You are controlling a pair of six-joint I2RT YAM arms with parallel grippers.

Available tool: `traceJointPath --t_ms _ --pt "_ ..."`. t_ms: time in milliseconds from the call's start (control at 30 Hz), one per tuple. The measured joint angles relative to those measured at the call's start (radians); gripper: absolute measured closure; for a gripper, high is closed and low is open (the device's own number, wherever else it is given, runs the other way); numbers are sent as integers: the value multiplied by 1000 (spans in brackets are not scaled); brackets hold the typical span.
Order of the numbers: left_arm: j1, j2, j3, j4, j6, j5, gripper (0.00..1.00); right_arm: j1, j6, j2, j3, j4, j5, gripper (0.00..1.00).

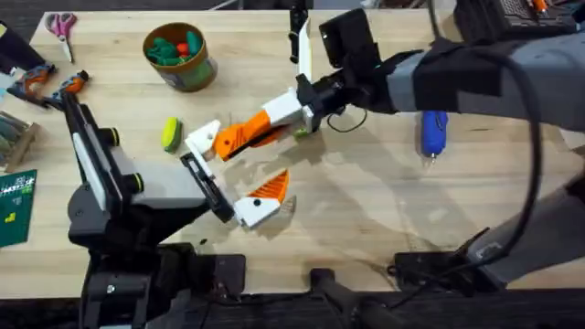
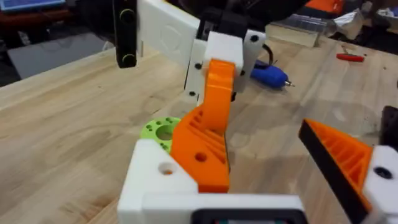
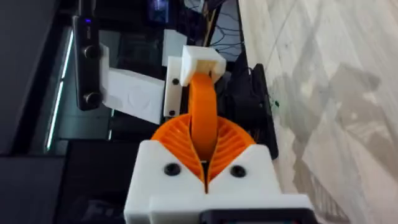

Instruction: Pick up the gripper from the table and insert it into the empty holder that is missing its gripper. Then pick up a screw, insert it into the mounting hole, and use the screwdriver to tighten it. Finally, clean up the table by picking up the vegetable and placing it into the bucket.

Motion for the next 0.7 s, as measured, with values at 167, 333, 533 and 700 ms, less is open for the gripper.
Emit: traceJointPath --t_ms 167,333,533,700 --pt "3 0 0 0 -6 -8 14 20 134 47 0 167 -14 992" --pt "3 0 0 0 -10 1 15 41 232 48 0 202 12 992" --pt "3 0 0 -1 -20 2 15 44 283 48 0 206 26 992" --pt "3 0 0 -1 -29 1 15 45 298 48 0 210 47 992"
